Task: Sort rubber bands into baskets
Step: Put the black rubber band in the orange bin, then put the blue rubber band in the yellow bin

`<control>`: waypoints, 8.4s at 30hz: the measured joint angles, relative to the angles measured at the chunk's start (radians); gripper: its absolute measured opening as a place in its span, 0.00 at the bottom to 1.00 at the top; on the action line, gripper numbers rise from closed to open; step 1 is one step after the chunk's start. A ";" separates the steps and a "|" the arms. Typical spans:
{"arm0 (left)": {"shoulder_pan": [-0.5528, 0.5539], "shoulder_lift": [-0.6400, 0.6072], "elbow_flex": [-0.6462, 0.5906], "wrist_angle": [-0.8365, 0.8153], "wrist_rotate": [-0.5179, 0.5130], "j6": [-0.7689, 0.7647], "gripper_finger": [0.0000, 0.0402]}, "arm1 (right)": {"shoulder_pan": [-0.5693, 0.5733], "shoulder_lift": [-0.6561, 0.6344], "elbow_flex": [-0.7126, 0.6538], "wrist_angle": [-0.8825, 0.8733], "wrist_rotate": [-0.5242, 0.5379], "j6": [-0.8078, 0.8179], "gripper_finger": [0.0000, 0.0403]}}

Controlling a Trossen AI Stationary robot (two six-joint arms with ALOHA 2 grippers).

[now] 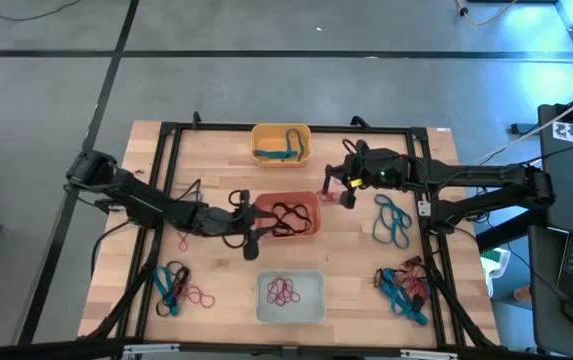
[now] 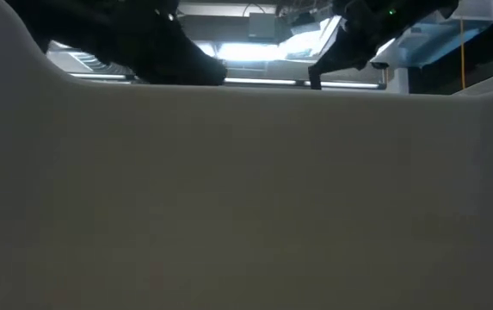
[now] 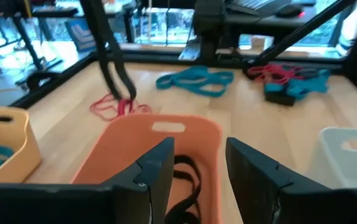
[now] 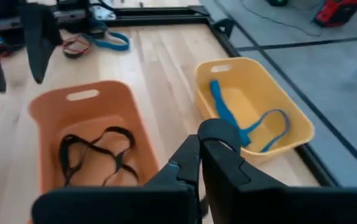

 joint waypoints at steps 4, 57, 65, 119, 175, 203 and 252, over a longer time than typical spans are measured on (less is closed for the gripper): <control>0.025 0.060 0.050 0.012 0.000 -0.007 0.36 | 0.000 -0.003 0.020 -0.007 0.041 -0.029 0.05; 0.400 0.519 0.507 -0.015 0.279 0.227 0.36 | 0.000 -0.007 0.114 -0.053 -0.065 -0.104 0.05; 0.409 0.519 0.507 -0.036 0.282 0.195 0.34 | 0.001 -0.007 0.114 -0.023 -0.083 -0.104 0.05; 0.450 0.408 0.536 -0.101 0.157 0.205 0.01 | 0.000 -0.023 0.114 -0.404 0.363 -0.073 0.05; 0.217 0.202 0.688 -0.720 0.111 0.129 0.39 | 0.000 -0.142 0.113 -0.408 0.131 -0.064 0.05; -0.077 -0.142 0.108 -0.200 -0.067 0.131 0.39 | 0.001 0.112 0.114 0.097 -0.329 0.045 0.05; -0.087 -0.338 0.012 -0.278 -0.090 0.055 0.39 | 0.150 0.471 0.424 -0.338 -0.238 0.191 0.63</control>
